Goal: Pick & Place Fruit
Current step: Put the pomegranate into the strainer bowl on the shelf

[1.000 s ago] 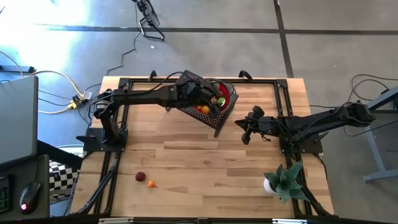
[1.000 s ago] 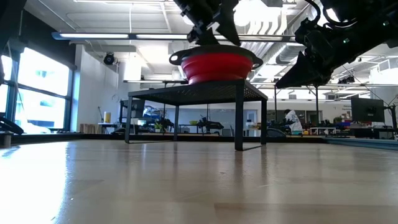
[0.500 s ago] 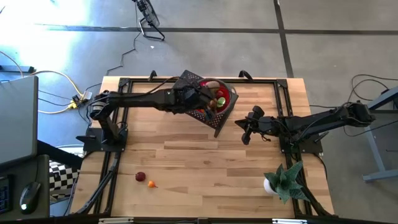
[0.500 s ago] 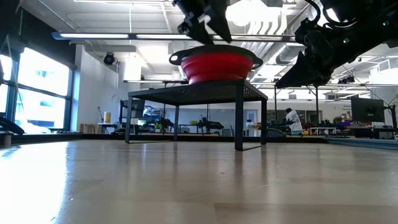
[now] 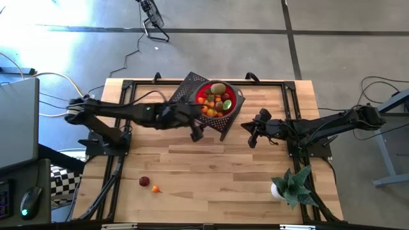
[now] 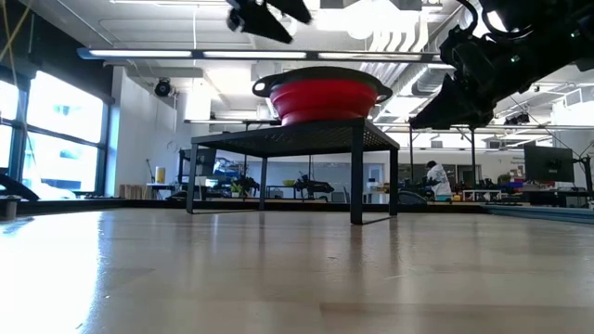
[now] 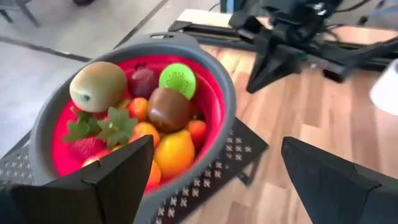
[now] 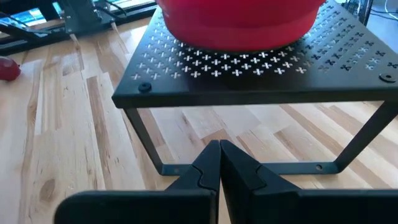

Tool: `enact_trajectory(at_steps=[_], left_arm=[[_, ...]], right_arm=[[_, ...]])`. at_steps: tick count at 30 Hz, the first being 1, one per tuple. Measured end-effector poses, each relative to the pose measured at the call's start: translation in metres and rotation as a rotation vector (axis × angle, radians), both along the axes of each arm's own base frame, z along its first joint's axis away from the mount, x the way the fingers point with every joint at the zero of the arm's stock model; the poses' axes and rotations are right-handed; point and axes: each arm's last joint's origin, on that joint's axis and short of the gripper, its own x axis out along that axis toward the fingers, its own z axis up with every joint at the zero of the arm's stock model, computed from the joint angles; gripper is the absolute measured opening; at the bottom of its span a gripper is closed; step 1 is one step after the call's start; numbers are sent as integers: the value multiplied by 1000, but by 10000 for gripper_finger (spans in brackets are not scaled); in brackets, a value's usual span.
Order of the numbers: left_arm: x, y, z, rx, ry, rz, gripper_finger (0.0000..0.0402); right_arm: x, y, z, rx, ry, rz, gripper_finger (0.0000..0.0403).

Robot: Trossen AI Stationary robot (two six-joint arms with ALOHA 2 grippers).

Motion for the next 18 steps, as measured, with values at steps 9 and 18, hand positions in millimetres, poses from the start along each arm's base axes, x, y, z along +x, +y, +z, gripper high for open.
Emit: enact_trajectory(at_steps=[9,18], left_arm=[[-23,-23,8,-35,-49,-87,347],[-18,-24,2,-44,-21,-105,347]], right_arm=[[1,0,2,4,-26,-1,2],[1,0,2,4,-26,-1,2]])
